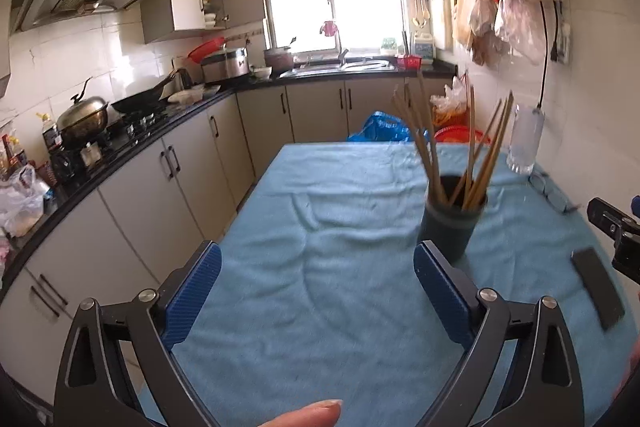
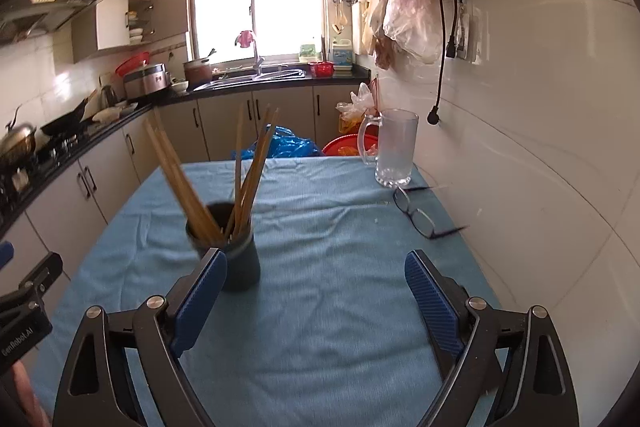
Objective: Organize utensils
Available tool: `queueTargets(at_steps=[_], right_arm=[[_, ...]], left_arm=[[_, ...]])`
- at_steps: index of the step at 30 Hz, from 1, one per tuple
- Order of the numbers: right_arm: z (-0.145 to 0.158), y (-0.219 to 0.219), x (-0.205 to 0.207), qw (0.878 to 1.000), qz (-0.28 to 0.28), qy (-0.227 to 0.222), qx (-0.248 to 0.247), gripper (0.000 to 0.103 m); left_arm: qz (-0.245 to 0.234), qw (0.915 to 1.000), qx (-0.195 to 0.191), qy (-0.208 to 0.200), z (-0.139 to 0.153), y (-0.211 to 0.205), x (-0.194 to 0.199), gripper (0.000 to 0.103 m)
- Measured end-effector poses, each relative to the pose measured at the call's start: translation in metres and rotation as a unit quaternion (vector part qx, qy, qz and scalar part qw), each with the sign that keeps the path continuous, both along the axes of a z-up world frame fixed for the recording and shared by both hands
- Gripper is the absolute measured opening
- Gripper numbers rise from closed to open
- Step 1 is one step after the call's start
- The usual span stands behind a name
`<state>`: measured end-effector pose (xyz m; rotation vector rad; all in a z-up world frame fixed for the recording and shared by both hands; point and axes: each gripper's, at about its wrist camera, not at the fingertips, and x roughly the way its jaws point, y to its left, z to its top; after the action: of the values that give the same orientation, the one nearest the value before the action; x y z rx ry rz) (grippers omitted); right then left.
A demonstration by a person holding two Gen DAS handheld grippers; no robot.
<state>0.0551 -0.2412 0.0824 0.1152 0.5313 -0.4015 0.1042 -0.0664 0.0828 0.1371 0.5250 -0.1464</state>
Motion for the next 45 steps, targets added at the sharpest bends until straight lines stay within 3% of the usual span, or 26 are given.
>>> queueTargets(at_steps=[4, 8, 15, 45], right_arm=[[-0.019, 0.016, -0.029, 1.000, -0.005, 0.010, -0.009, 0.094], [-0.034, 0.024, -0.048, 1.000, -0.012, 0.021, 0.001, 0.094], [-0.047, 0.027, -0.059, 0.999, -0.028, 0.037, -0.010, 0.094], [-0.072, 0.040, -0.044, 0.996, -0.004, 0.090, -0.014, 0.094]], left_arm=[[0.007, 0.9998, 0.010, 0.019, -0.017, 0.013, -0.021, 0.096], [0.010, 0.9990, -0.007, 0.043, -0.028, 0.026, -0.037, 0.096], [0.006, 0.9979, -0.008, 0.064, -0.047, 0.028, -0.048, 0.096], [-0.001, 0.9963, -0.007, 0.085, -0.058, 0.023, -0.039, 0.096]])
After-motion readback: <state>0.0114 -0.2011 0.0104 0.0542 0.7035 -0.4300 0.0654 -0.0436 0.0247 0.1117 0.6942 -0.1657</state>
